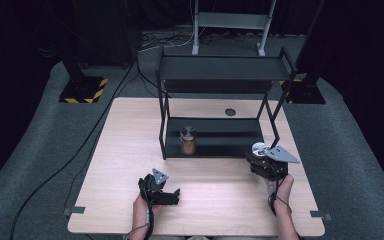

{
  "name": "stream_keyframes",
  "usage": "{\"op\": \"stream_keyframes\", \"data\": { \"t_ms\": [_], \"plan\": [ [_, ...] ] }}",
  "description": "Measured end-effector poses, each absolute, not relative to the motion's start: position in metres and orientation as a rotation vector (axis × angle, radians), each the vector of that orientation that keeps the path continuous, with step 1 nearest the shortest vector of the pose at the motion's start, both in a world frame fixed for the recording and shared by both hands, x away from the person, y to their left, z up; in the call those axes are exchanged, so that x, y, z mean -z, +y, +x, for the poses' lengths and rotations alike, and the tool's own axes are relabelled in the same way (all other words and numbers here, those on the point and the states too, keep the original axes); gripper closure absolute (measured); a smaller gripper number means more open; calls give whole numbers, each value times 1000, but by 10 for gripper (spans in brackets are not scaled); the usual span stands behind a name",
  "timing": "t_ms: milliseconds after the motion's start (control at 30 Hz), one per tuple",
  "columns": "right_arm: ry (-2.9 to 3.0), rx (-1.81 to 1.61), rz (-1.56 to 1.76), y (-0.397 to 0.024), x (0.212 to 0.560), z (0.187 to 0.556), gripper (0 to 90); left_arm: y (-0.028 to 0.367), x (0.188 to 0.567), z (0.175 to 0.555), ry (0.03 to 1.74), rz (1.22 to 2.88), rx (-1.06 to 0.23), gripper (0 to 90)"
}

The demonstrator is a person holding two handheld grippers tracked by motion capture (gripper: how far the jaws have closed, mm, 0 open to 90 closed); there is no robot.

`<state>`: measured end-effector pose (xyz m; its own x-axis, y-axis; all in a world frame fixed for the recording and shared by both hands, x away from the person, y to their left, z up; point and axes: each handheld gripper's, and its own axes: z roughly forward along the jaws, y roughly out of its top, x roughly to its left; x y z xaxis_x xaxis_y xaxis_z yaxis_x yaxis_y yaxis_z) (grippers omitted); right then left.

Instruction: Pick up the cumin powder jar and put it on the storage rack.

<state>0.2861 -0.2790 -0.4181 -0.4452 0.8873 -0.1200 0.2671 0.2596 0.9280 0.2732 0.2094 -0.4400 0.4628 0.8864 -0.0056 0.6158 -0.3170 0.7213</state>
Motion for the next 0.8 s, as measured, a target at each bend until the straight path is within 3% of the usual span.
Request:
{"op": "stream_keyframes", "data": {
  "t_ms": [800],
  "plan": [
    [1871, -1190, 1059, -276, 414, 310, 307, 209, 440, 273, 1245, 2050, -524, 1]
  ]
}}
